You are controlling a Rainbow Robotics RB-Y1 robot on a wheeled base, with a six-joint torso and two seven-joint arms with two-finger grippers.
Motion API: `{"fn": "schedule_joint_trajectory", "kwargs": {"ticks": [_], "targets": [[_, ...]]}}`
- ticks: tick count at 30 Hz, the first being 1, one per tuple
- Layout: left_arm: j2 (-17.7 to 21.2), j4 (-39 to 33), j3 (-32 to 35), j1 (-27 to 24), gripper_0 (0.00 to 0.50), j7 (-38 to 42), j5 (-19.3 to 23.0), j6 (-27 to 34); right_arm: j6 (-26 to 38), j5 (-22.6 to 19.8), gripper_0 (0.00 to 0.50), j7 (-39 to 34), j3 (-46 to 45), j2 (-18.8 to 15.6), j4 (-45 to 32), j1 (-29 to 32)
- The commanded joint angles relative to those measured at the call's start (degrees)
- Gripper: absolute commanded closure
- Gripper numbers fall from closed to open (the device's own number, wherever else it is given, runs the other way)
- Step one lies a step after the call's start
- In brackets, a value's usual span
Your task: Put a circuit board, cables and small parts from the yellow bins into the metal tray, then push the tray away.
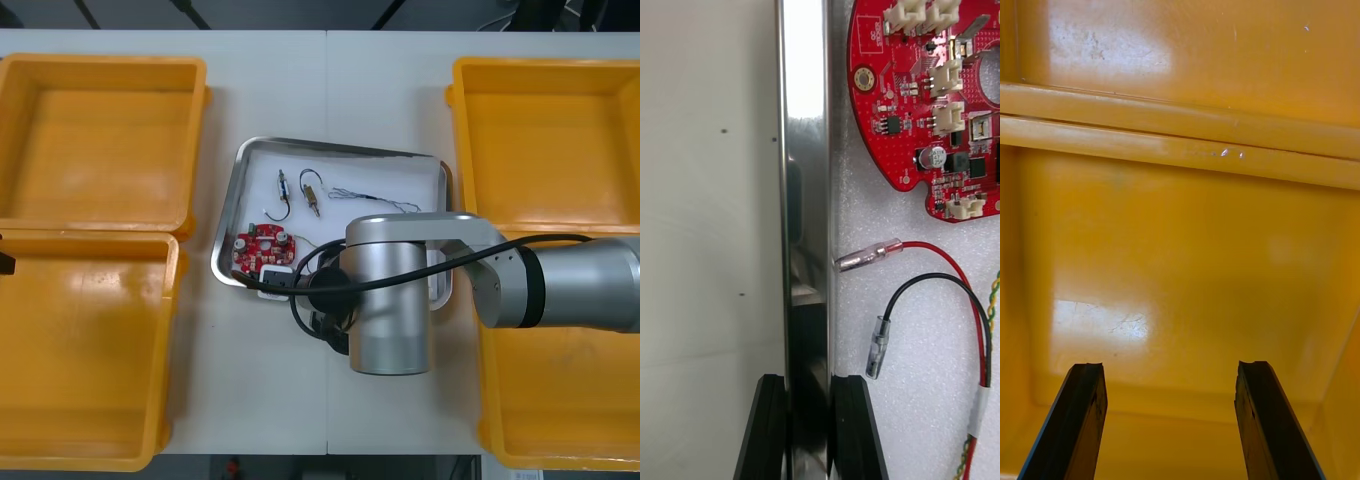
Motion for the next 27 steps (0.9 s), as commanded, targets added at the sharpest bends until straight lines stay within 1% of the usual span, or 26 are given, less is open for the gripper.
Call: {"fn": "schedule_joint_trajectory", "kwargs": {"ticks": [1, 8, 13, 15, 17, 19, 27], "targets": [[2.6, -1.3, 1.5, 1.1, 0.000, 2.5, -0.6, -0.5, -0.3, 0.3, 0.500, 2.1, 0.7, -1.6, -1.0, -5.0], [2.6, -1.3, 1.5, 1.1, 0.000, 2.5, -0.6, -0.5, -0.5, 0.3, 0.500, 4.3, 0.7, -1.7, 1.3, -7.6], [2.6, -1.3, 1.5, 1.1, 0.000, 2.5, -0.6, -0.5, -2.1, 0.4, 0.500, 6.0, 0.6, -1.4, 4.1, -8.6], [2.6, -1.3, 1.5, 1.1, 0.000, 2.5, -0.6, -0.5, -2.5, 0.5, 0.500, 7.6, 0.7, -1.2, 5.3, -9.1], [2.6, -1.3, 1.5, 1.1, 0.000, 2.5, -0.6, -0.5, -3.2, 0.6, 0.500, 11.1, 0.6, -0.7, 7.2, -9.8], [2.6, -1.3, 1.5, 1.1, 0.000, 2.5, -0.6, -0.5, -3.7, 0.7, 0.500, 12.1, 0.6, -0.3, 8.2, -10.2], [2.6, -1.3, 1.5, 1.1, 0.000, 2.5, -0.6, -0.5, -6.1, 2.8, 0.500, 13.0, 0.6, 0.4, 11.5, -11.2]]}}
